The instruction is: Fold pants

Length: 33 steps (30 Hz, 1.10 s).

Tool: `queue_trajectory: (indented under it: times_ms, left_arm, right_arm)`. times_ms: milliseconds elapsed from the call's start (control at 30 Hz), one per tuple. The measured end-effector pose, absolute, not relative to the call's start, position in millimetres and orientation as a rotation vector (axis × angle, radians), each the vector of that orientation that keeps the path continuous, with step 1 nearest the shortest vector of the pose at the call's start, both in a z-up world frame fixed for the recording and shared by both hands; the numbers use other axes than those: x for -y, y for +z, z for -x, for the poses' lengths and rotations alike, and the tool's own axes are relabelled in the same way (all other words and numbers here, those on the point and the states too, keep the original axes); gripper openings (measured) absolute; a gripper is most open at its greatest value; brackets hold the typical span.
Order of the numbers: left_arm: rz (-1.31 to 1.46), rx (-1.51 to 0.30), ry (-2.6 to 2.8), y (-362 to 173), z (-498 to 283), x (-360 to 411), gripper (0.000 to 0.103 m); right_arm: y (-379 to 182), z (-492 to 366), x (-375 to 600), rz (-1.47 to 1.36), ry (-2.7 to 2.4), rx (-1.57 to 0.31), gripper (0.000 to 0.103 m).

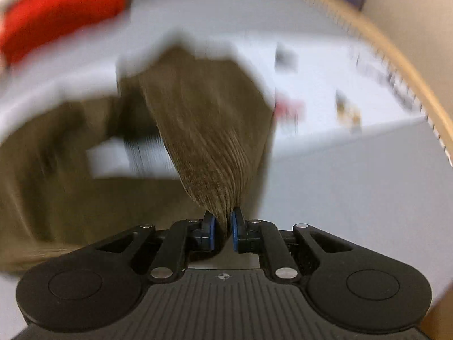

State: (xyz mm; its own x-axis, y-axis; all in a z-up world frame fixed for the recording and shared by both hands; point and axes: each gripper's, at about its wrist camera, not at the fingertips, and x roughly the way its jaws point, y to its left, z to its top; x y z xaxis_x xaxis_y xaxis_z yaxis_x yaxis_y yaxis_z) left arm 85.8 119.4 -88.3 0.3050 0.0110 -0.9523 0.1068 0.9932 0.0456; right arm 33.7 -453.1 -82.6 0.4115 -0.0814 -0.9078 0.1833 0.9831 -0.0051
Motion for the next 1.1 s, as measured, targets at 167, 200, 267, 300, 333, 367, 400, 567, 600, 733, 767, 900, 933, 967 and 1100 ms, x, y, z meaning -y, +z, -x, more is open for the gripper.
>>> queue_trajectory:
  times_ms: [167, 200, 267, 300, 333, 367, 400, 567, 600, 733, 767, 900, 933, 967, 1100]
  left_arm:
    - [-0.164, -1.241, -0.062, -83, -64, -118, 0.009]
    - [-0.131, -1.219, -0.064, -76, -65, -120, 0.017]
    - [-0.062, -1.165, -0.053, -59, -67, -124, 0.038]
    - [-0.049, -1.144, -0.044, -52, -68, -124, 0.041]
    - [-0.035, -1.123, -0.034, -45, -69, -122, 0.041]
    - [-0.021, -1.113, -0.024, -40, -71, -119, 0.042]
    - [0.000, -1.104, -0.015, -36, -73, -116, 0.043]
    - [0.029, -1.083, -0.027, -27, -89, -87, 0.046]
    - [0.021, -1.080, -0.039, -27, -93, -80, 0.046]
    - [0.006, -1.085, -0.073, -30, -100, -61, 0.050]
    - [0.002, -1.089, -0.075, -31, -102, -59, 0.050]
    - [-0.007, -1.103, -0.074, -38, -109, -60, 0.050]
    - [-0.008, -1.104, -0.074, -39, -110, -60, 0.050]
    - [-0.009, -1.105, -0.076, -39, -110, -61, 0.050]
    - [-0.014, -1.105, -0.073, -39, -112, -65, 0.051]
  right_arm:
    - [-118, -16, 444, 0.009, -0.055, -1.229, 0.016]
    - [-110, -16, 443, 0.004, -0.033, -1.182, 0.019]
    - [-91, -14, 445, -0.027, -0.003, -1.070, 0.029]
    - [-82, -13, 447, -0.029, 0.001, -1.018, 0.034]
    - [-72, -14, 446, -0.024, 0.005, -0.956, 0.036]
    - [-63, -16, 445, -0.026, 0.006, -0.914, 0.040]
    - [-60, -17, 446, -0.035, 0.002, -0.874, 0.043]
    - [-63, -55, 441, -0.066, -0.003, -0.817, 0.047]
    - [-68, -64, 434, -0.043, 0.004, -0.827, 0.048]
    - [-86, -93, 406, 0.066, 0.023, -0.879, 0.053]
    - [-90, -99, 401, 0.082, 0.024, -0.885, 0.056]
    - [-112, -120, 386, 0.165, 0.005, -0.938, 0.058]
    - [-120, -125, 383, 0.203, -0.007, -0.955, 0.057]
    - [-124, -126, 380, 0.234, -0.015, -0.961, 0.055]
    - [-132, -130, 389, 0.229, -0.025, -0.947, 0.016]
